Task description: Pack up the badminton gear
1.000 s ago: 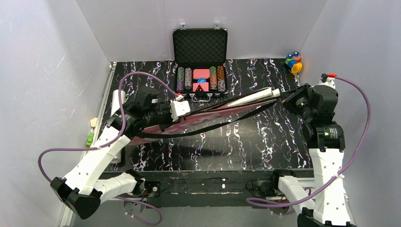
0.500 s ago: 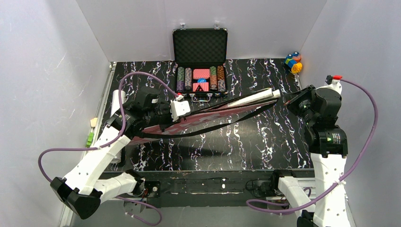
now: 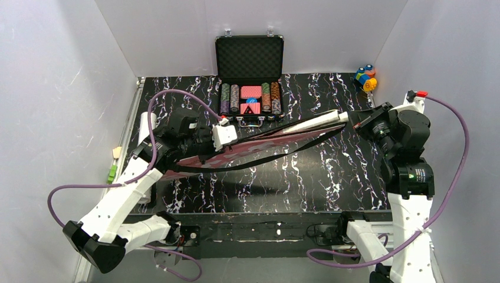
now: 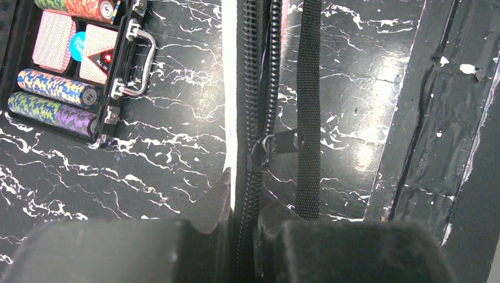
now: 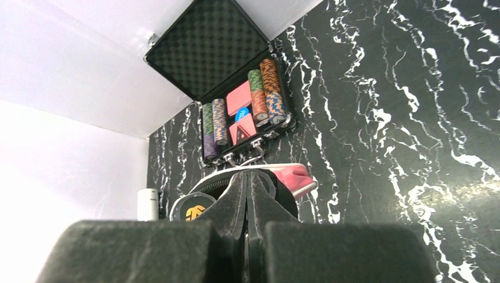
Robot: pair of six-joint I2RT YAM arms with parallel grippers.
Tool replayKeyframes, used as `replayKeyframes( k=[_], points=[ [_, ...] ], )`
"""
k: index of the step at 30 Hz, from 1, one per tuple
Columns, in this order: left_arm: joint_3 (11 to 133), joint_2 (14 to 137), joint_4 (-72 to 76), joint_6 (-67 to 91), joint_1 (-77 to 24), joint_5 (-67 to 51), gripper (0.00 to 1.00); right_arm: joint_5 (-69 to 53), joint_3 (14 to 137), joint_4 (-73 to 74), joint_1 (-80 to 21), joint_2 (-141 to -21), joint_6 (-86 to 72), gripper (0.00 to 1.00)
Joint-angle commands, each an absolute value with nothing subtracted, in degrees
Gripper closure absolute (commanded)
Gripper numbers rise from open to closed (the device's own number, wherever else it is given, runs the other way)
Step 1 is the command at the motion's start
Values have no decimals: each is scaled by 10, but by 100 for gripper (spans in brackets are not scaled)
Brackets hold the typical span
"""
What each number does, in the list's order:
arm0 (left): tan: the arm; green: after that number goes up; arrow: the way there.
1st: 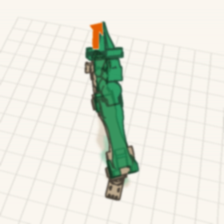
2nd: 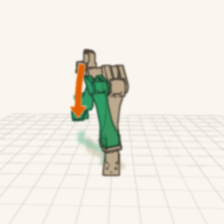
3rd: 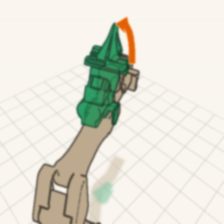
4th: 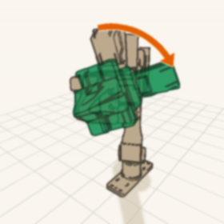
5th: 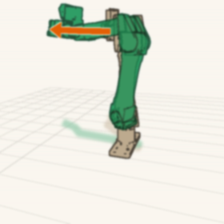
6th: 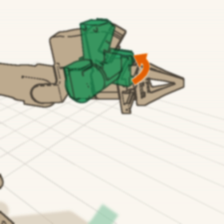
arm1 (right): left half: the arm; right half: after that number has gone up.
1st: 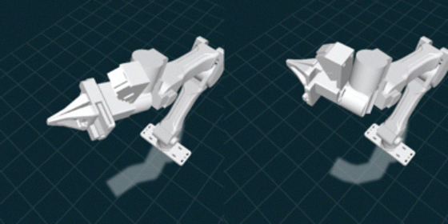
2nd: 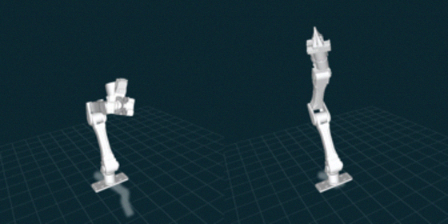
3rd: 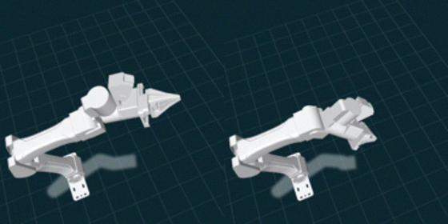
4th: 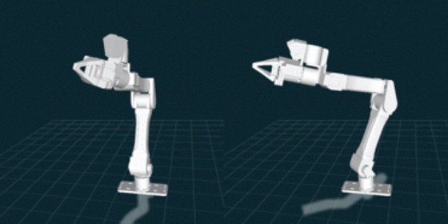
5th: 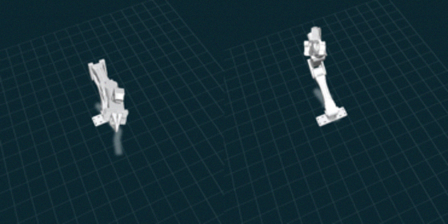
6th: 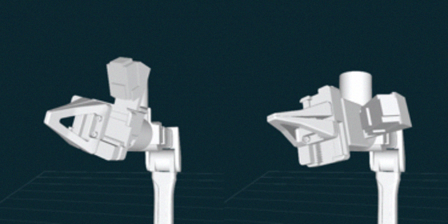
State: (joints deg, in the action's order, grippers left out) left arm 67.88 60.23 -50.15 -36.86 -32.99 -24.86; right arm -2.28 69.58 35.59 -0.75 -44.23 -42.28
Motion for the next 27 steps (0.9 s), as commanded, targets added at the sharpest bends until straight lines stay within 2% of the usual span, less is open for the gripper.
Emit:
replayKeyframes(
  k=[1, 7, 13, 18, 19, 21, 23, 27],
  points=[
    [694, 587, -449, -364, -328, -276, 100, -88, 675, 332, -6, -432, -458, 99],
    [698, 594, -446, -362, -328, -280, 100, -143, 593, 304, -6, -413, -510, 99],
    [702, 599, -444, -358, -327, -283, 100, -160, 592, 315, -8, -430, -491, 99],
    [706, 602, -444, -354, -328, -282, 100, -78, 637, 363, -8, -435, -438, 99],
    [705, 601, -444, -355, -327, -281, 100, -46, 659, 389, -8, -438, -420, 97],
    [704, 600, -444, -356, -328, -280, 100, -7, 701, 411, -8, -442, -397, 83],
    [702, 601, -444, -356, -328, -281, 100, -3, 722, 397, -8, -438, -392, 77],
    [705, 601, -443, -356, -328, -283, 100, -47, 731, 367, -8, -438, -407, 76]
  ],
)
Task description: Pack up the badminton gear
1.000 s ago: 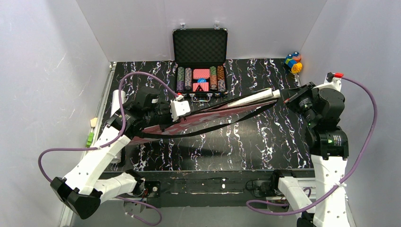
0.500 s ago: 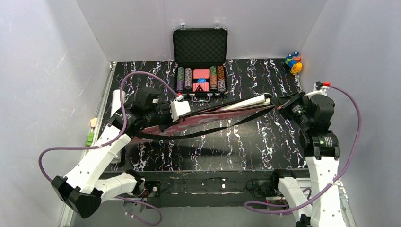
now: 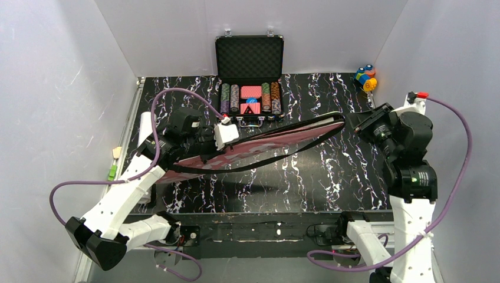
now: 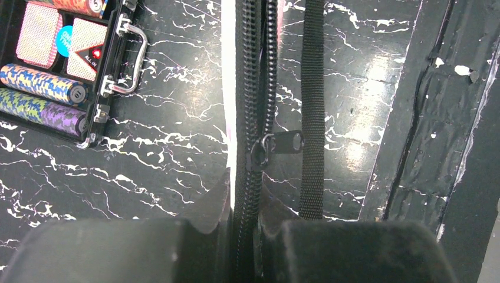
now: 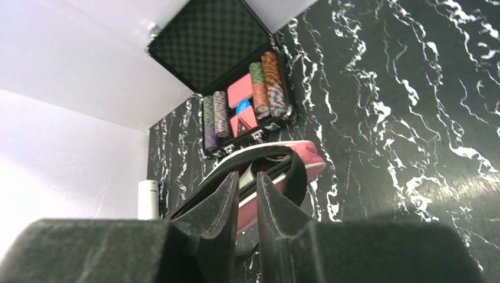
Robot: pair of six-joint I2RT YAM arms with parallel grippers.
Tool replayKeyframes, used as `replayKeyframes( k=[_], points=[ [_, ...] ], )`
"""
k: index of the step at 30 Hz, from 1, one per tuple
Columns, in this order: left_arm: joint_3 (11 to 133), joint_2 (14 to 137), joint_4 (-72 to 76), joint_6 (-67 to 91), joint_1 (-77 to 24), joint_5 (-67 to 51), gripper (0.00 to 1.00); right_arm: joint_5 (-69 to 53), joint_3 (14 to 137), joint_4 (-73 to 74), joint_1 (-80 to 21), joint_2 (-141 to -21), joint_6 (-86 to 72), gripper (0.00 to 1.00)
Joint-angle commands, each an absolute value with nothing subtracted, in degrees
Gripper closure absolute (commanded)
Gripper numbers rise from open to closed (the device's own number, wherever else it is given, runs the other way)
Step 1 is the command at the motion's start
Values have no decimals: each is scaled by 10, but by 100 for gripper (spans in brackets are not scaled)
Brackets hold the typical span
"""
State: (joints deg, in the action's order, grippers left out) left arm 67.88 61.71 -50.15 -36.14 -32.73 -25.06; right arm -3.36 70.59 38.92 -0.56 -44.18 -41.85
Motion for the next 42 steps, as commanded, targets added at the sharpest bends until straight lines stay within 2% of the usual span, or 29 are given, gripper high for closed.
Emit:
replayKeyframes(
  k=[1, 4, 8, 12, 17, 26, 30, 36, 42],
  points=[
    [705, 602, -443, -356, -328, -283, 100, -64, 730, 362, -9, -441, -413, 78],
    [705, 601, -443, -357, -328, -281, 100, -109, 717, 332, -9, -438, -432, 79],
    [708, 601, -441, -353, -328, -276, 100, -225, 729, 290, -9, -440, -454, 63],
    [720, 617, -421, -326, -329, -255, 100, -310, 739, 275, -47, -457, -465, 54],
    [737, 634, -388, -281, -329, -225, 100, -289, 738, 266, -139, -457, -449, 43],
    [796, 677, -384, -202, -329, -255, 100, -237, 648, 112, -325, -526, -458, 41],
    [804, 679, -387, -198, -329, -276, 100, -226, 643, 50, -370, -583, -438, 39],
    [807, 672, -389, -182, -329, -302, 100, -226, 631, -72, -410, -653, -434, 29],
    [818, 683, -360, -133, -329, -307, 100, -140, 600, -166, -465, -693, -418, 32]
  ],
)
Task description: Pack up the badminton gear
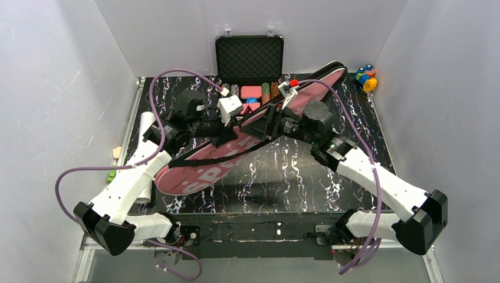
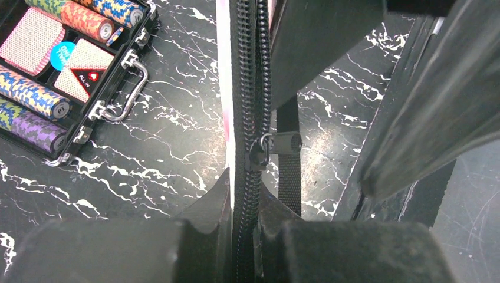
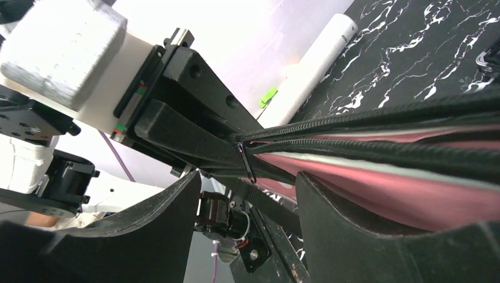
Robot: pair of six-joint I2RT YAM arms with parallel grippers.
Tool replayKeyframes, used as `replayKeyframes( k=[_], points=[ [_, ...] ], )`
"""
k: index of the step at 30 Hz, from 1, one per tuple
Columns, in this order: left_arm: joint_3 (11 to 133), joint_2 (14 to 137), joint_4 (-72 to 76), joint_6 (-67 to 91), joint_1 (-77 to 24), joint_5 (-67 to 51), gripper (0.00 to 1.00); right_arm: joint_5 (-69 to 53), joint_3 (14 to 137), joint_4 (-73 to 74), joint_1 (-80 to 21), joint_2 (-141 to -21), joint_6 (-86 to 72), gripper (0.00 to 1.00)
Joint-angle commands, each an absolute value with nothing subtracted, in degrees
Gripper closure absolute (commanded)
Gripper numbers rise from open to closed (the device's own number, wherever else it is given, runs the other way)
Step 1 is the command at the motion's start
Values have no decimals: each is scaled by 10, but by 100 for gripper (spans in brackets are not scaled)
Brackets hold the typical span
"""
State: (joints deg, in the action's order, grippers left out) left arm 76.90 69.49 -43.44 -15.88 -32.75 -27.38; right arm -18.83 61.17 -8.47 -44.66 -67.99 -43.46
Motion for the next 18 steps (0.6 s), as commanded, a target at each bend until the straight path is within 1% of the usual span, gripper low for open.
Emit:
replayKeyframes(
  k=[1, 9, 18],
  points=[
    [820, 683, -360, -132, -329, -307, 100, -136, 597, -172, -467, -694, -419, 33],
    [820, 680, -361, -132, -329, -316, 100, -115, 575, -205, -469, -697, -435, 44],
    [810, 671, -362, -134, -329, -322, 100, -99, 569, -220, -468, -685, -442, 45]
  ],
)
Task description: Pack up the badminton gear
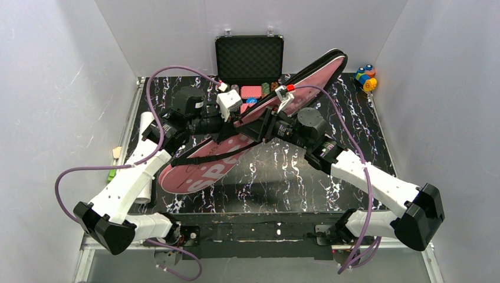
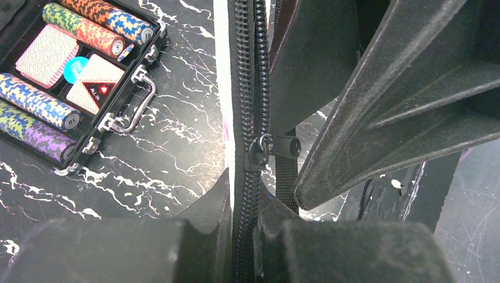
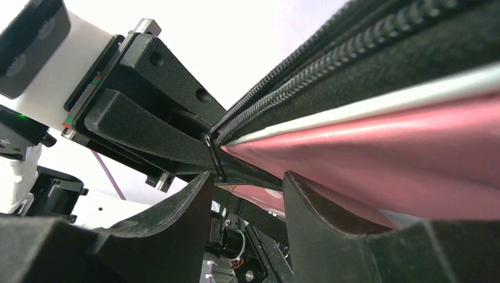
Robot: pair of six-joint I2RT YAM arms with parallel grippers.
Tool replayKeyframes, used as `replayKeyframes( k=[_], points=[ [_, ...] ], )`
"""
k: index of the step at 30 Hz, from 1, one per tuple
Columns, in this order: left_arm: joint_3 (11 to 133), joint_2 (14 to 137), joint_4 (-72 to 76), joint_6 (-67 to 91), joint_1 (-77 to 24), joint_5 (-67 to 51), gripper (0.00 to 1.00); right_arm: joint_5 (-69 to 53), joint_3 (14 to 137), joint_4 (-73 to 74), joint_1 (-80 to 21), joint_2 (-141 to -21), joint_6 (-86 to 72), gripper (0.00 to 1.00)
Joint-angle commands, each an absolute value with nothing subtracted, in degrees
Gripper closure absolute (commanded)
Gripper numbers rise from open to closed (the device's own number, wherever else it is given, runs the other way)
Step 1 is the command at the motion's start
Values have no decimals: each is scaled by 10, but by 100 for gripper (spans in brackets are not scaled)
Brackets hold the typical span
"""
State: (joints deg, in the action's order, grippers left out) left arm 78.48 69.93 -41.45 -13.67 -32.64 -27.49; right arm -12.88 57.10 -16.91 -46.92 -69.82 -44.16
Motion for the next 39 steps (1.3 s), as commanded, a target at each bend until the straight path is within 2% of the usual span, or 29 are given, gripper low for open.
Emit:
replayKeyframes(
  k=[1, 17, 32, 39],
  points=[
    [809, 671, -363, -134, -329, -323, 100, -100, 570, -221, -468, -684, -443, 45],
    [798, 667, -368, -150, -329, -328, 100, -117, 576, -234, -468, -670, -458, 46],
    [791, 661, -377, -153, -329, -340, 100, -119, 589, -245, -463, -684, -466, 58],
    [784, 656, -376, -156, -329, -340, 100, -131, 606, -242, -462, -697, -471, 60]
  ],
)
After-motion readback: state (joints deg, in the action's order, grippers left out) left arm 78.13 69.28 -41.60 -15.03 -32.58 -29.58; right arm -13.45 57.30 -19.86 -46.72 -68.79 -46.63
